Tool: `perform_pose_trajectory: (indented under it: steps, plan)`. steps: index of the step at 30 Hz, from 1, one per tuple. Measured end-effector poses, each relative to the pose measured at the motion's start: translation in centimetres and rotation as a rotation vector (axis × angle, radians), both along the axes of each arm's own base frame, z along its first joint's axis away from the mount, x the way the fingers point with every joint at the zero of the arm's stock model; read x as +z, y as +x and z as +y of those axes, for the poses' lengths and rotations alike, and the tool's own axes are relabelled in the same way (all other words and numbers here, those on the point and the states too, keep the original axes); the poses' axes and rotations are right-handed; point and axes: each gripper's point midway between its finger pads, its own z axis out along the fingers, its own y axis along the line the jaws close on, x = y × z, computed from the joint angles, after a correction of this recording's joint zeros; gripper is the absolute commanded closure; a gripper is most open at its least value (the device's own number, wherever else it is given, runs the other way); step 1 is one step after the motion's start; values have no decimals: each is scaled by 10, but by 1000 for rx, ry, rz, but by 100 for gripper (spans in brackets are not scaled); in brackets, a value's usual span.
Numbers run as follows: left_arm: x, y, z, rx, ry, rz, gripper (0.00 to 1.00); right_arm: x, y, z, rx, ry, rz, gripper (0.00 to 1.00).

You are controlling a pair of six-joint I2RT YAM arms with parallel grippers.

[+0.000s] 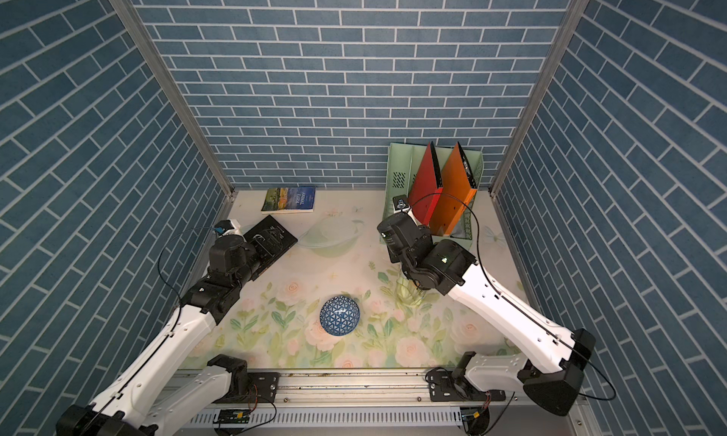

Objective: Pour the oats into the breakfast bowl
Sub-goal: Place the oats bag at the center of the board.

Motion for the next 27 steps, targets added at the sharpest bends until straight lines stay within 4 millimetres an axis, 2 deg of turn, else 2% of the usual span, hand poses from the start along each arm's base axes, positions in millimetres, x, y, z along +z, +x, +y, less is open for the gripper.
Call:
perform_pose_trajectory:
  steps: [3,5,13,20,27]
  plan:
    - [-9,-3,-32,-81,-29,15,2,-29,-7,-3,10,-32,66,100]
    - [-11,-4,-47,-115,-42,19,2,-41,-10,0,20,-27,93,100]
    - [0,-10,-98,-237,-130,-24,2,-55,-14,15,56,69,131,100]
    - [-16,-16,-146,-350,-147,20,2,-67,-4,32,56,149,157,100]
    - [-19,-17,-182,-415,-160,48,1,-80,9,35,11,218,215,100]
